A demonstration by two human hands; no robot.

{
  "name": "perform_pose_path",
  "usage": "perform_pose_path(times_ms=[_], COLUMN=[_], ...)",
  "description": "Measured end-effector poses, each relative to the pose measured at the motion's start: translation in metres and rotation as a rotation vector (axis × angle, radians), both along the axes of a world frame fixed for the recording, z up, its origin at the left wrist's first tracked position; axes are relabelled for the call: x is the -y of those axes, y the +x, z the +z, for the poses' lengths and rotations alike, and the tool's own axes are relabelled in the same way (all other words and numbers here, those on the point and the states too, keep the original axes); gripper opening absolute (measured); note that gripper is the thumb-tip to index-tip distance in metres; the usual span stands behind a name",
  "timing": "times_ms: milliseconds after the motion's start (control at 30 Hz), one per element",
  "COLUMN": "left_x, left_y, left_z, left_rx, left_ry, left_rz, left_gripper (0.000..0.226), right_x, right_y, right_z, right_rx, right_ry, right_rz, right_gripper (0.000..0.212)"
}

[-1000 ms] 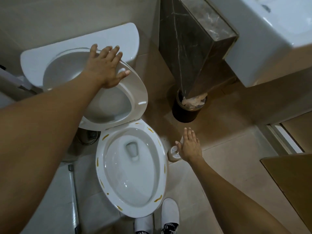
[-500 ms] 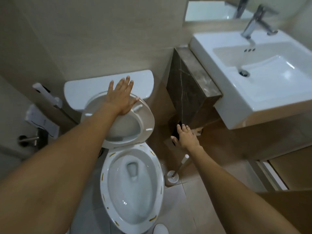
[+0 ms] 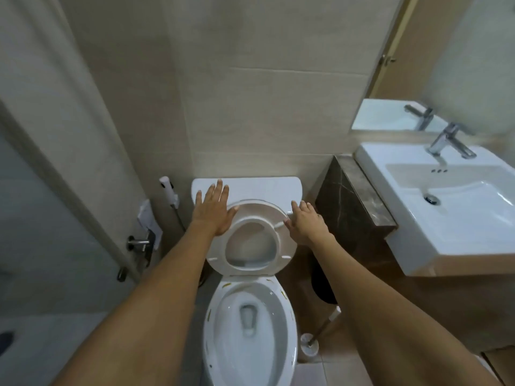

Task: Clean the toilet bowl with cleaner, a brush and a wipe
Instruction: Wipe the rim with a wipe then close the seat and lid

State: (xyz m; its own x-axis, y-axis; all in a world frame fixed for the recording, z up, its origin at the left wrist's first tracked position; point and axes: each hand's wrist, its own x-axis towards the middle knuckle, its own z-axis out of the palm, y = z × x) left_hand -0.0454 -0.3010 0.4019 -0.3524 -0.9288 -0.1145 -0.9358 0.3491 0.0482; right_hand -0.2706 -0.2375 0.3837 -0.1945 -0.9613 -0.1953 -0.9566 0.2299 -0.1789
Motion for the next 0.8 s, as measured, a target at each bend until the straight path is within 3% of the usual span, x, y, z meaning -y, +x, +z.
perform_pose_path(times_ms=[400, 800], left_x=[-0.062, -0.234], left_y=[0.060, 0.126], left_z=[0.010, -0.013], left_rx=[-0.082, -0.073], left_ry=[-0.010, 0.078], left_rz=[0.371, 0.867], left_gripper=[0.067, 0.066], right_x=[0.030, -0.030], right_y=[0.062, 0.160], right_z=[0.026, 0.003], right_rx=[-0.013, 0.016], right_ry=[-0.007, 0.116], right_rz=[0.343, 0.804], right_gripper=[0.067, 0.069])
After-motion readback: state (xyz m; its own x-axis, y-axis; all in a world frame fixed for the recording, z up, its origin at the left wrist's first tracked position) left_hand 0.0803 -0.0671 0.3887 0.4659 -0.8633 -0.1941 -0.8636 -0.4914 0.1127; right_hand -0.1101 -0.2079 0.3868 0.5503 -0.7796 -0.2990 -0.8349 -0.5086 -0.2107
